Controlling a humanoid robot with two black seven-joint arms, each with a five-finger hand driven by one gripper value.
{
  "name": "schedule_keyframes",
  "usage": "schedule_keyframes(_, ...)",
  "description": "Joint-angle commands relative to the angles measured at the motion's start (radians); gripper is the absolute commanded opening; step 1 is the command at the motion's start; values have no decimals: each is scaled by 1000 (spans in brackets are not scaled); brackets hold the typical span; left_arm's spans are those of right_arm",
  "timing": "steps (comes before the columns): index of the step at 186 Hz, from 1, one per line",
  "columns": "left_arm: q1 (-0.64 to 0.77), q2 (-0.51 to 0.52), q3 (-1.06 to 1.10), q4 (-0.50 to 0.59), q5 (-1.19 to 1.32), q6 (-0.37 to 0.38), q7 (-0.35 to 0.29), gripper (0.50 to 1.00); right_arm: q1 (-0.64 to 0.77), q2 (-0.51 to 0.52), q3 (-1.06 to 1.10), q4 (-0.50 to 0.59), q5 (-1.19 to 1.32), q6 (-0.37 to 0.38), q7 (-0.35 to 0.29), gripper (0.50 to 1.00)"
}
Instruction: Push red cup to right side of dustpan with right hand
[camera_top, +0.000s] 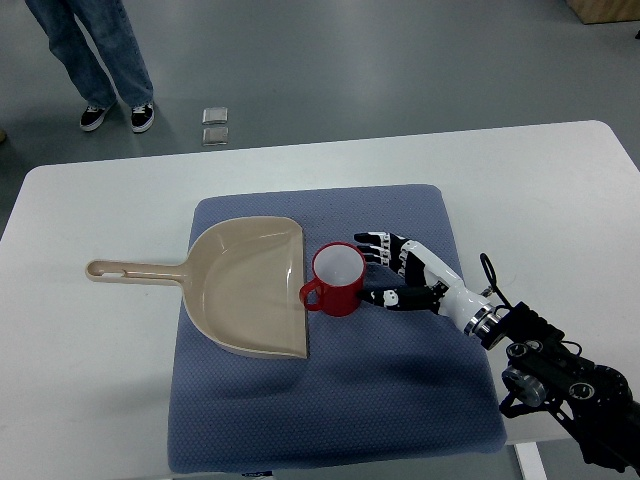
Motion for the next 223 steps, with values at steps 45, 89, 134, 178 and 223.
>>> schedule_keyframes(45,0,0,0,0,0,0,0,1000,5,-74,11,-17,69,8,0,891)
schedule_keyframes(89,0,0,0,0,0,0,0,1000,5,-128,20,-35,124,11,0,891)
schedule_keyframes(134,0,0,0,0,0,0,0,1000,5,-185,37,-40,181,31,0,891)
schedule_keyframes(178,0,0,0,0,0,0,0,1000,5,-224,38,-87,227,71,0,893)
schedule_keyframes(223,0,0,0,0,0,0,0,1000,1,-226,52,-92,270,62,0,893)
